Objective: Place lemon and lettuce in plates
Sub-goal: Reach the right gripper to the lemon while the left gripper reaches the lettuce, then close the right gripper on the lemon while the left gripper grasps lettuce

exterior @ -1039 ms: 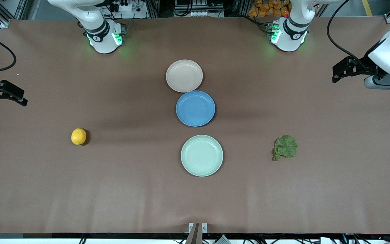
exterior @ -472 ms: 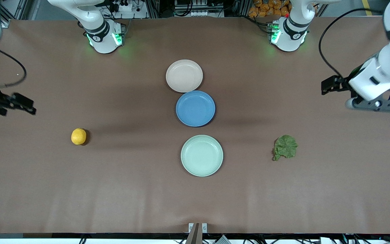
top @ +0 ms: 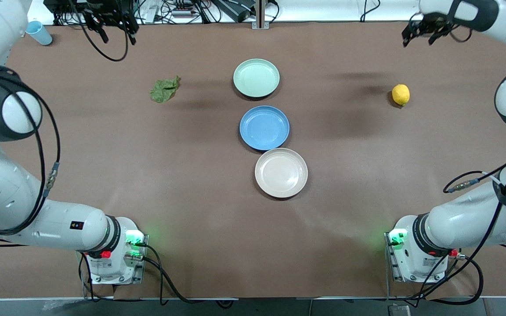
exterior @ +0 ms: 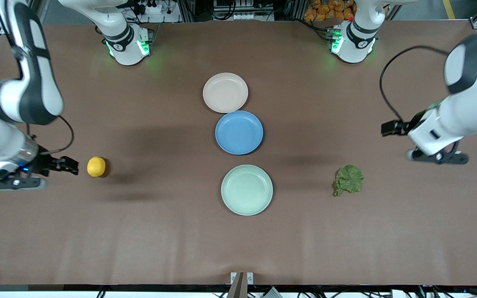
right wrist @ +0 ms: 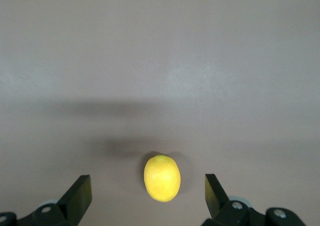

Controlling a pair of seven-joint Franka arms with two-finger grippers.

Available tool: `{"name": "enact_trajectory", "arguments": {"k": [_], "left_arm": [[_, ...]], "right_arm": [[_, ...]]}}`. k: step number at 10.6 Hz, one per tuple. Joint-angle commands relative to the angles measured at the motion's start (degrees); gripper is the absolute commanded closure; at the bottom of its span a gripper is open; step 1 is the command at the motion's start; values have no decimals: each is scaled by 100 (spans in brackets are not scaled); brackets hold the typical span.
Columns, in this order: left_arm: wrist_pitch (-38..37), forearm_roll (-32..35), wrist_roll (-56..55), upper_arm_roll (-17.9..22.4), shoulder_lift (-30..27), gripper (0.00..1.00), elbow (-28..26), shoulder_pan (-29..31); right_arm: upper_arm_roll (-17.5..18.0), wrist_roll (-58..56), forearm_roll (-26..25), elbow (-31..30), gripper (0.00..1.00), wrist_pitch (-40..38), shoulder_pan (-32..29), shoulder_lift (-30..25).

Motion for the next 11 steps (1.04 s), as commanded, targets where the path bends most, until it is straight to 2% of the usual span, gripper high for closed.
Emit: {"name": "enact_trajectory", "arguments": {"k": [1,4,6,9,11], "left_arm": [[1175,3,46,-23,153,0,-731,27],[1872,29,89,-23,741,0,-847,-156],[2014,362,274,-58,943,0,-917,-289],[2383,346,257,-172,1216,0,-1006,-333],[2716,381,274,-164,1200,0,-1285,-334]], "right_arm": [[-8,-285,173,-510,0,820,-35,299],[-8,-504,173,-1177,0,1787,-131,458],[1,-628,173,-1556,0,2438,-176,589],[1,-645,173,-1838,0,2791,-185,730],[1,-672,173,-2057,0,3168,-184,818]]}}
